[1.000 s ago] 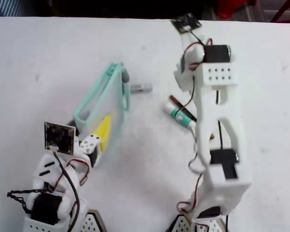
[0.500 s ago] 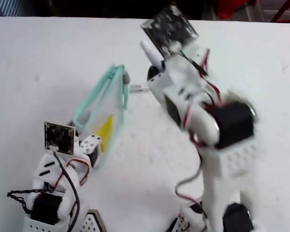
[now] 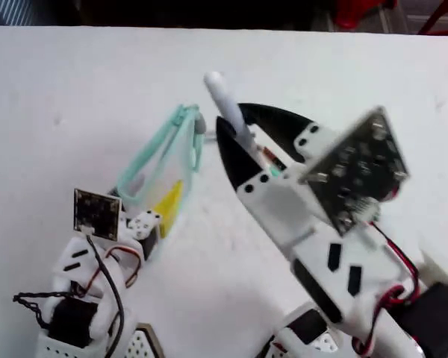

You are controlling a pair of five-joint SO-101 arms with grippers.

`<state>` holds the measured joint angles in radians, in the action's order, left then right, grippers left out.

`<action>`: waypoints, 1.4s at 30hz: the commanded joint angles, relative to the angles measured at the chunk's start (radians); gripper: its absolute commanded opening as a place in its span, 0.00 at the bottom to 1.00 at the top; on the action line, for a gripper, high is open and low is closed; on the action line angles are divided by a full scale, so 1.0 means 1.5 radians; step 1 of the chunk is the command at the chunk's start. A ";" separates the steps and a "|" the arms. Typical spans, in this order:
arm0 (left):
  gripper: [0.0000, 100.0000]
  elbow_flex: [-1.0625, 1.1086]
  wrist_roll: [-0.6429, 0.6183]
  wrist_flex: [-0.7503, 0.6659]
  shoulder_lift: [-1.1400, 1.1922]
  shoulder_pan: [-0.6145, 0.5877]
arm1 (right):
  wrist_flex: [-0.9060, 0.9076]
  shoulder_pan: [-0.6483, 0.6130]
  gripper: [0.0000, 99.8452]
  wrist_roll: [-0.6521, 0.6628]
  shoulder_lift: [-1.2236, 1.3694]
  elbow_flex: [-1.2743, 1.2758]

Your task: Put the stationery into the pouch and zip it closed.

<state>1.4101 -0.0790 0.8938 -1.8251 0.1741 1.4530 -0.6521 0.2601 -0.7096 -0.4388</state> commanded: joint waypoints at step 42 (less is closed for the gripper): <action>0.24 -0.006 -0.004 0.007 0.006 0.060 | -0.303 -0.096 0.02 -0.171 0.022 0.323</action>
<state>1.4101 -0.0790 0.9014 -1.8251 0.2463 0.9759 -0.7948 -0.0652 -0.6268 0.0506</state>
